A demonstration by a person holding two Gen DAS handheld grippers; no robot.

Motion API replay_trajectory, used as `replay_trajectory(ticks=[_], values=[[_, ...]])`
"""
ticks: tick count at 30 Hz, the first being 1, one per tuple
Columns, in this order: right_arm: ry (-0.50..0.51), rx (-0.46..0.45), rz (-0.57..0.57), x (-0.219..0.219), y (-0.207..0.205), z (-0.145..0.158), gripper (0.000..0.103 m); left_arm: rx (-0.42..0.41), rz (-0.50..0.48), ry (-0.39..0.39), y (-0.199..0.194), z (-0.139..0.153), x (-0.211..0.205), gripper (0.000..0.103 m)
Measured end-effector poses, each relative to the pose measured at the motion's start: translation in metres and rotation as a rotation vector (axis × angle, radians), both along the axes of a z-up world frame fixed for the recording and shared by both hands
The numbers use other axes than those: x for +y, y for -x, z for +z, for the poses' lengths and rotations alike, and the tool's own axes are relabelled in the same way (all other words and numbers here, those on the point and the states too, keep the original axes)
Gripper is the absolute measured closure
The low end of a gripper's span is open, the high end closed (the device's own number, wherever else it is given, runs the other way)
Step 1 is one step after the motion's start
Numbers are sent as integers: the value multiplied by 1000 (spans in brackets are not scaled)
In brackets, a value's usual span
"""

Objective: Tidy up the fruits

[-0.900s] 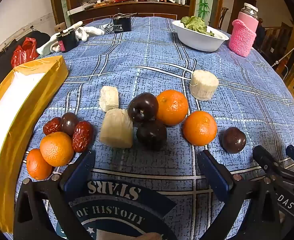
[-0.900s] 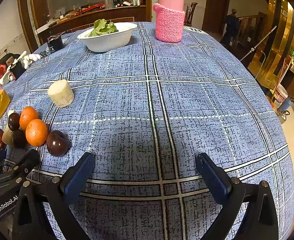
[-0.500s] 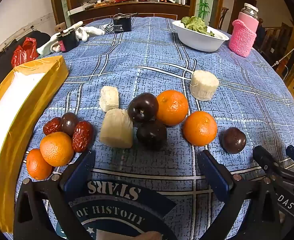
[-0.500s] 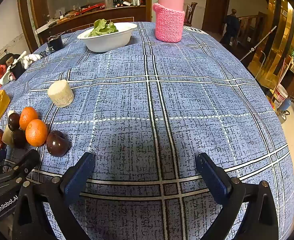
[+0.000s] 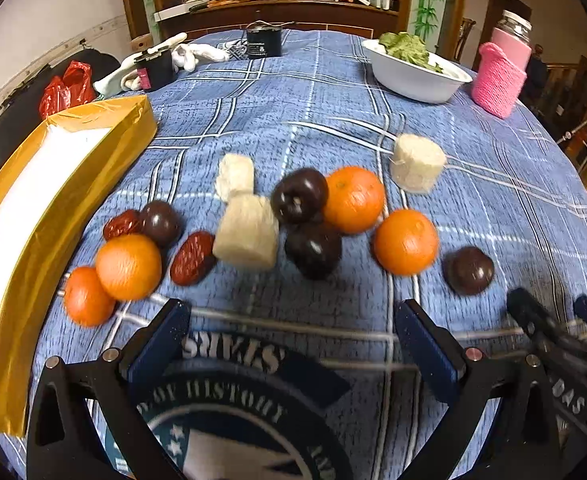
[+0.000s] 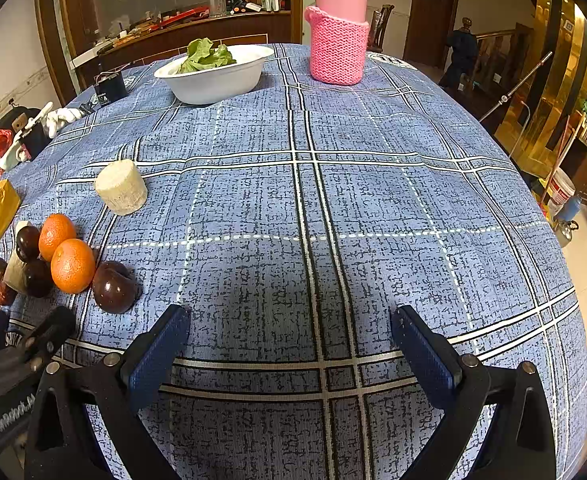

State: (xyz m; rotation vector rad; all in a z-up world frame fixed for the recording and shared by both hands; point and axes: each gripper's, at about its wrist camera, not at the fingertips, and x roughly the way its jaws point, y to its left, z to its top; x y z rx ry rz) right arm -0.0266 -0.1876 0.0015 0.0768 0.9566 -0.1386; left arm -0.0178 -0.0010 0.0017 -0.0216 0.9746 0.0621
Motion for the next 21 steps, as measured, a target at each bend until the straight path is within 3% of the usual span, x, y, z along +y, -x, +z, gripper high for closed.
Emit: replay_trajectory(ticks=[10, 14, 15, 16, 18, 21], values=[[0, 0, 0, 0, 0, 0, 0, 42, 7, 8, 17, 0, -5, 0], [-1, -1, 0, -1, 0, 0, 0, 78, -101, 13, 25, 2, -6, 0], [-4, -2, 1, -1, 0, 1, 0, 89, -124, 24, 28, 3, -5, 4], [-7, -3, 4, -2, 1, 1, 0, 78, -137, 53, 34, 8, 0, 19], [-22, -10, 7, -3, 1, 0, 0, 9, -146, 134, 50, 25, 16, 30], [-50, -21, 7, -7, 5, 2, 0, -135, -158, 222, 72, 57, 52, 30]])
